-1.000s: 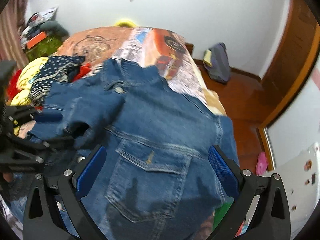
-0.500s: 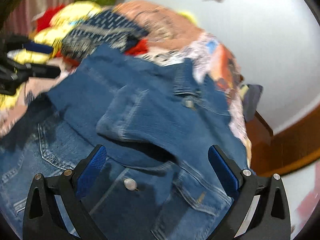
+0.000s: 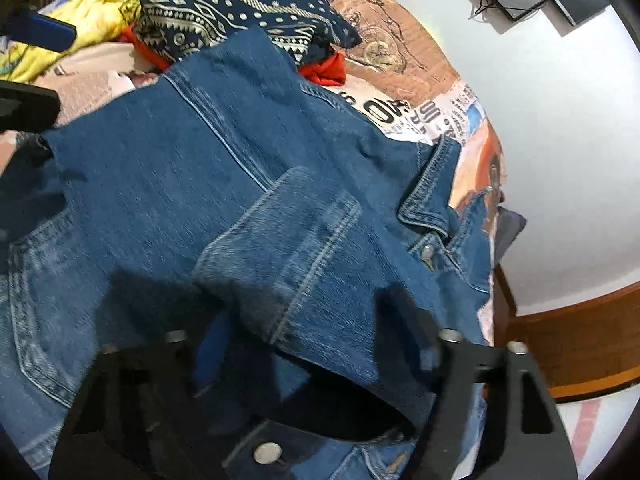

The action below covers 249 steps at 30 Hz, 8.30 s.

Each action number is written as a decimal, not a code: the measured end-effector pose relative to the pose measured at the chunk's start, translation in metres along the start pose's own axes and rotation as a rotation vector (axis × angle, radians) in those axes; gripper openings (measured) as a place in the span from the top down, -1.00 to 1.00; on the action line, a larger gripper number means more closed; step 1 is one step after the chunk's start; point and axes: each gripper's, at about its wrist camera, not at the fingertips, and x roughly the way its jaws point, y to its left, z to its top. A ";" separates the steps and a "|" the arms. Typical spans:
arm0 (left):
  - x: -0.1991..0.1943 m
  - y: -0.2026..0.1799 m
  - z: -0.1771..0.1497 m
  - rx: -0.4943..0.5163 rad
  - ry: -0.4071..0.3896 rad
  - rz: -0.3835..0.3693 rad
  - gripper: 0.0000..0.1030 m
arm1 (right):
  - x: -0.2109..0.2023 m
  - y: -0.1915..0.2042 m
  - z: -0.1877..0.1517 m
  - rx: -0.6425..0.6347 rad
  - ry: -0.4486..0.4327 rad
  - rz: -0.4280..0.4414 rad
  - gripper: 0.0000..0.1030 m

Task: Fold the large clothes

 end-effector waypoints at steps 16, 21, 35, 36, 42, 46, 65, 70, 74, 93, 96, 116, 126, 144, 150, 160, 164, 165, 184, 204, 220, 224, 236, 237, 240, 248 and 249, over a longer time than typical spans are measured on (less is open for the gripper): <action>0.010 -0.023 0.022 0.026 -0.001 0.037 -0.39 | -0.053 -0.095 -0.040 0.455 -0.197 0.131 0.73; 0.040 -0.024 0.022 0.015 0.061 0.069 -0.39 | -0.060 -0.138 -0.085 0.648 -0.206 0.139 0.73; 0.071 -0.012 0.009 -0.040 0.122 0.087 -0.56 | -0.014 -0.170 -0.197 0.977 -0.057 0.282 0.80; 0.071 -0.012 0.009 -0.043 0.121 0.087 -0.57 | -0.009 -0.168 -0.202 0.988 -0.048 0.293 0.80; 0.069 -0.012 0.009 -0.051 0.134 0.089 -0.59 | -0.007 -0.165 -0.218 0.982 -0.027 0.292 0.79; 0.060 -0.021 0.017 -0.008 0.142 0.097 -0.59 | -0.017 -0.172 -0.223 0.970 -0.029 0.265 0.77; 0.021 -0.149 0.088 0.207 -0.028 -0.075 -0.60 | -0.046 -0.211 -0.348 1.401 -0.022 0.268 -0.40; 0.038 -0.168 0.076 0.233 0.017 -0.096 -0.59 | -0.009 -0.189 -0.391 1.543 0.062 0.381 -0.40; 0.048 -0.169 0.068 0.238 0.045 -0.079 -0.59 | 0.013 -0.184 -0.410 1.647 0.065 0.432 -0.40; 0.061 -0.130 0.054 0.137 0.095 -0.024 -0.59 | 0.050 -0.226 -0.393 1.660 0.088 0.198 0.47; 0.057 -0.129 0.054 0.141 0.082 -0.024 -0.59 | 0.034 -0.232 -0.385 1.579 0.066 0.124 0.62; 0.014 -0.136 0.046 0.234 -0.040 -0.006 -0.59 | -0.103 -0.222 -0.196 1.053 -0.336 0.158 0.81; 0.011 -0.136 0.032 0.272 -0.045 -0.008 -0.60 | -0.023 -0.129 -0.152 0.826 -0.056 0.354 0.79; 0.021 -0.136 0.024 0.252 -0.010 -0.019 -0.60 | -0.067 -0.137 -0.179 0.853 -0.031 0.347 -0.02; 0.023 -0.136 0.025 0.239 -0.005 -0.018 -0.60 | -0.060 -0.185 -0.229 1.127 -0.064 0.312 -0.37; 0.037 -0.138 0.024 0.231 0.031 0.005 -0.60 | 0.014 -0.218 -0.305 1.512 0.025 0.380 -0.37; 0.045 -0.137 0.025 0.218 0.050 0.012 -0.60 | 0.033 -0.226 -0.321 1.610 0.008 0.438 -0.37; 0.047 -0.136 0.025 0.215 0.054 0.013 -0.60 | 0.036 -0.229 -0.323 1.628 0.000 0.441 -0.37; 0.044 -0.130 0.030 0.192 0.037 0.020 -0.60 | -0.005 -0.255 -0.275 1.358 -0.079 0.164 0.84; -0.033 -0.070 0.022 0.107 -0.135 0.003 -0.60 | -0.123 -0.174 -0.084 0.891 -0.378 0.230 0.85; -0.031 0.007 -0.022 -0.043 -0.050 0.024 -0.60 | -0.020 -0.023 -0.001 0.626 -0.055 0.551 0.84; -0.029 0.012 -0.027 -0.071 -0.034 0.013 -0.60 | -0.015 -0.011 -0.003 0.591 0.023 0.576 0.71; 0.007 0.007 -0.004 -0.173 0.041 -0.129 -0.60 | -0.084 -0.088 -0.064 0.644 -0.142 0.415 0.05; 0.013 0.008 -0.002 -0.192 0.054 -0.147 -0.60 | -0.091 -0.101 -0.078 0.666 -0.157 0.375 -0.02; 0.036 0.014 0.003 -0.284 0.113 -0.206 -0.60 | -0.103 -0.132 -0.112 0.730 -0.178 0.279 -0.15; 0.075 0.019 0.001 -0.418 0.176 -0.280 -0.41 | -0.086 -0.180 -0.204 0.926 -0.088 0.137 -0.20; 0.076 0.018 0.003 -0.416 0.170 -0.265 -0.30 | -0.081 -0.181 -0.213 0.950 -0.072 0.139 -0.20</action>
